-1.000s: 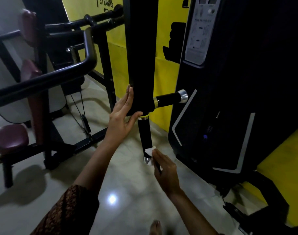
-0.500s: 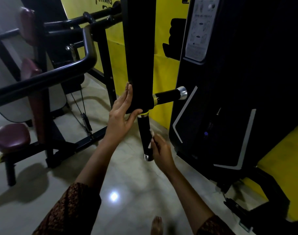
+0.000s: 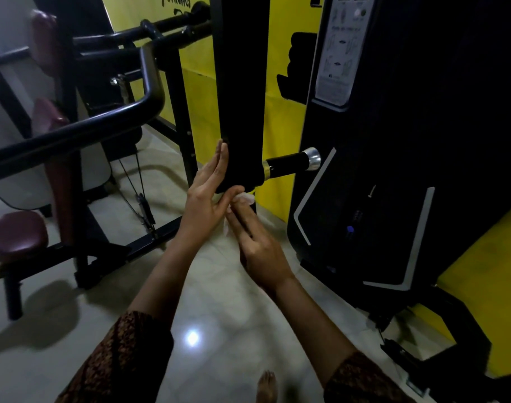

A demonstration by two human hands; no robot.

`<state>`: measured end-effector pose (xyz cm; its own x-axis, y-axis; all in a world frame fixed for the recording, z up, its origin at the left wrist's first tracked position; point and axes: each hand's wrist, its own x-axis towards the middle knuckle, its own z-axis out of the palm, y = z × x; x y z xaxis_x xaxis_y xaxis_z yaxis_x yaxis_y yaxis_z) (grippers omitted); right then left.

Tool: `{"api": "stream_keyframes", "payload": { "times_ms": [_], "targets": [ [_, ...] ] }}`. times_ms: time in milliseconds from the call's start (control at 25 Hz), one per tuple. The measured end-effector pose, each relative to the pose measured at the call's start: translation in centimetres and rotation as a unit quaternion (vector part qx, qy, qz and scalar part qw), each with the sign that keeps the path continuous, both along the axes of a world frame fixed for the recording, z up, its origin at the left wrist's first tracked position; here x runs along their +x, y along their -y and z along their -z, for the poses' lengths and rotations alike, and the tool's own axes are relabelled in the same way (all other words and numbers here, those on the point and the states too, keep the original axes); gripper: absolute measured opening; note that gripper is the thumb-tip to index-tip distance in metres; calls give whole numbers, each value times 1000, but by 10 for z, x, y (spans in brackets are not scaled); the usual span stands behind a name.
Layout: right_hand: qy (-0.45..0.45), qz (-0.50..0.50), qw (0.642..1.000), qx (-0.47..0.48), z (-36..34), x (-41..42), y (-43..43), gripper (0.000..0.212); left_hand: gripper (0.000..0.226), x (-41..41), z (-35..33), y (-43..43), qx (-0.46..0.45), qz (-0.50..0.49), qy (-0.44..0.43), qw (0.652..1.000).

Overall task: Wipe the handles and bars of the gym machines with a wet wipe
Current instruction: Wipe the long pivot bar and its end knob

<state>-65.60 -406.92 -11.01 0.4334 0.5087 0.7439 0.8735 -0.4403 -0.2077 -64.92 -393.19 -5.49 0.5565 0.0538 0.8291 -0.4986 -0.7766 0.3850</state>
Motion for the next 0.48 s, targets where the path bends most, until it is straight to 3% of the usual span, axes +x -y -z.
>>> {"api": "stream_keyframes", "payload": {
  "times_ms": [320,480],
  "targets": [
    [-86,-28,993,-80,80,-13,32,35,70,1,0,-1,8,4,16,1000],
    [-31,-12,999,-41,106,-31,65,33,71,0,-1,0,2,17,19,1000]
  ]
}}
